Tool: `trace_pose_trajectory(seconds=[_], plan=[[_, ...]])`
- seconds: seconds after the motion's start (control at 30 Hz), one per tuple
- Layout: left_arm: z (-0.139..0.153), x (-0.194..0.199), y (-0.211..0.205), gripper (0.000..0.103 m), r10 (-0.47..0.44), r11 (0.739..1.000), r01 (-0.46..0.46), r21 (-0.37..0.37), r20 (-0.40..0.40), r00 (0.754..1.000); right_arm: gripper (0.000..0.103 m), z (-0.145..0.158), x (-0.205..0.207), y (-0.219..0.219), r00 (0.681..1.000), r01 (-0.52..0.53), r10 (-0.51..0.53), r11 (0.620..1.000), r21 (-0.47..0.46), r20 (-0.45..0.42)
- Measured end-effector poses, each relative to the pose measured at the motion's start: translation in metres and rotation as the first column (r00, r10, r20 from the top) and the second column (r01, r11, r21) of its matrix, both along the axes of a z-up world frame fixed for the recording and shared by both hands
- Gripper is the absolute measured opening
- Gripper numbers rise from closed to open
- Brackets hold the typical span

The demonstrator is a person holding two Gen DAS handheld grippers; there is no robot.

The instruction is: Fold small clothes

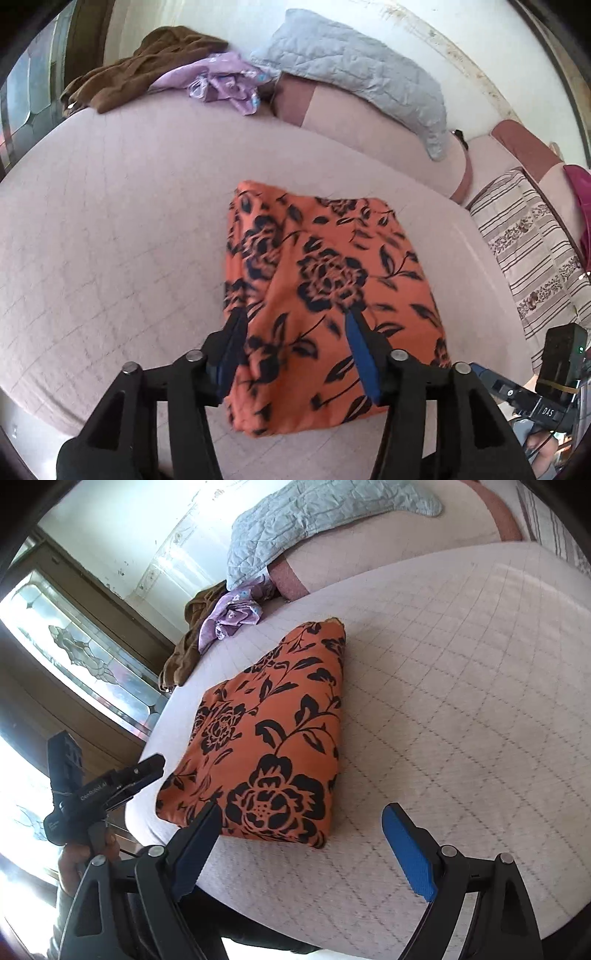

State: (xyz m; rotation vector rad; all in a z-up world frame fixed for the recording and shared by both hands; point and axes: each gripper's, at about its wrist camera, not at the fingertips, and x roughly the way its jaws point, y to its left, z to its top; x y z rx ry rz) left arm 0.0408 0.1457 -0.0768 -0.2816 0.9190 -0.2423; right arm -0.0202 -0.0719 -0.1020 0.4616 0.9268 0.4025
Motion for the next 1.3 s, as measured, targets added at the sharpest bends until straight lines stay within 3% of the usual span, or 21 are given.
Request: trace_pose_trajectory(seconds=[0.17, 0.27, 0.47, 0.5, 0.57, 0.63, 0.7, 0.73, 0.8, 0.83, 0.9, 0.97, 1.13, 1.27, 1.3], plan=[[-0.011, 0.018, -0.013, 0.062, -0.008, 0.999, 0.008, 0.039, 0.006, 1.000, 0.090, -0.001, 0.024, 0.005, 0.998, -0.043, 0.044, 0.999, 0.031, -0.044], [-0.040, 0.033, -0.022, 0.062, -0.011, 0.989, 0.025, 0.145, -0.095, 0.995, 0.090, -0.006, 0.050, 0.002, 0.994, -0.049, 0.057, 0.995, 0.090, -0.089], [-0.044, 0.031, -0.024, 0.064, -0.013, 0.985, 0.025, 0.173, -0.072, 0.997, 0.090, -0.038, 0.102, 0.001, 0.971, -0.008, 0.053, 0.982, 0.187, -0.233], [-0.045, 0.031, -0.025, 0.064, -0.014, 0.984, 0.027, 0.174, -0.070, 0.997, 0.089, -0.042, 0.107, 0.006, 0.967, -0.015, 0.064, 0.981, 0.196, -0.248], [-0.046, 0.031, -0.025, 0.064, -0.017, 0.983, 0.029, 0.179, -0.067, 0.998, 0.070, -0.041, 0.112, 0.020, 0.965, -0.068, 0.115, 0.978, 0.197, -0.237], [-0.045, 0.031, -0.024, 0.065, -0.022, 0.984, 0.034, 0.174, -0.067, 0.998, 0.048, -0.031, 0.110, 0.034, 0.969, -0.101, 0.112, 0.993, 0.062, -0.219], [-0.048, 0.031, -0.025, 0.065, -0.029, 0.984, 0.040, 0.175, -0.064, 0.998, 0.042, -0.017, 0.102, 0.040, 0.979, -0.102, 0.096, 0.994, -0.028, -0.178], [-0.048, 0.031, -0.025, 0.065, -0.030, 0.984, 0.041, 0.174, -0.063, 0.998, 0.042, -0.004, 0.093, 0.049, 0.988, -0.110, 0.095, 0.986, -0.126, -0.121], [-0.049, 0.031, -0.025, 0.067, -0.030, 0.984, 0.040, 0.173, -0.062, 0.998, 0.043, -0.006, 0.089, 0.057, 0.990, -0.118, 0.097, 0.972, -0.203, -0.106], [-0.049, 0.031, -0.025, 0.067, -0.028, 0.983, 0.038, 0.178, -0.059, 0.998, 0.052, -0.019, 0.094, 0.055, 0.984, -0.119, 0.089, 0.973, -0.198, -0.151], [-0.049, 0.032, -0.022, 0.069, -0.026, 0.985, 0.036, 0.168, -0.061, 0.998, 0.065, -0.029, 0.101, 0.034, 0.979, -0.047, 0.037, 0.998, -0.047, -0.201], [-0.050, 0.033, -0.021, 0.073, -0.022, 0.985, 0.032, 0.169, -0.062, 0.998, 0.069, -0.023, 0.103, 0.024, 0.983, -0.031, 0.038, 0.999, 0.043, -0.182], [-0.056, 0.035, -0.014, 0.075, -0.005, 0.992, 0.015, 0.123, -0.082, 0.997, 0.078, -0.015, 0.122, 0.006, 0.986, 0.025, 0.000, 0.989, 0.144, -0.170], [-0.053, 0.033, -0.015, 0.075, -0.006, 0.991, 0.017, 0.135, -0.081, 0.997, 0.072, -0.043, 0.154, 0.014, 0.961, 0.011, 0.029, 0.990, 0.143, -0.275], [-0.053, 0.032, -0.014, 0.075, -0.005, 0.991, 0.016, 0.135, -0.082, 0.997, 0.048, -0.041, 0.156, 0.022, 0.962, -0.017, 0.054, 0.990, 0.137, -0.268]])
